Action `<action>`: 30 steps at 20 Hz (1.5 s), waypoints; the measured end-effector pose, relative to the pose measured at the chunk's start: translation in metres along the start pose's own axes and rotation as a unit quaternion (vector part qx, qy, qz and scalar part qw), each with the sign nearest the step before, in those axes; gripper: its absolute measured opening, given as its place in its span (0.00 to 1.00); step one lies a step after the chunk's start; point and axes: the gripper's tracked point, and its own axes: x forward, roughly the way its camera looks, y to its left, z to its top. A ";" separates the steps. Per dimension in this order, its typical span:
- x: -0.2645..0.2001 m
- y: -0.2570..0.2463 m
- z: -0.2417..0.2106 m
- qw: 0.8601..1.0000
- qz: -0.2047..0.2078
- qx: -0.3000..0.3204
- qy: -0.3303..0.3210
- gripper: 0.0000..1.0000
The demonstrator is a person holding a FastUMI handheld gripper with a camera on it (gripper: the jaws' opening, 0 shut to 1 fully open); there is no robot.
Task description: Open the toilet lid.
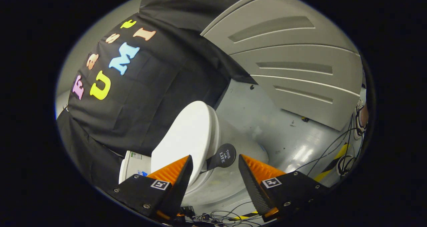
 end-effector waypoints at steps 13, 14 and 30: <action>0.037 -0.009 -0.008 0.991 0.059 0.115 0.018 0.42; 0.038 -0.006 -0.007 0.991 0.065 0.111 0.019 0.38; 0.019 0.023 0.010 0.997 0.053 0.048 0.000 0.00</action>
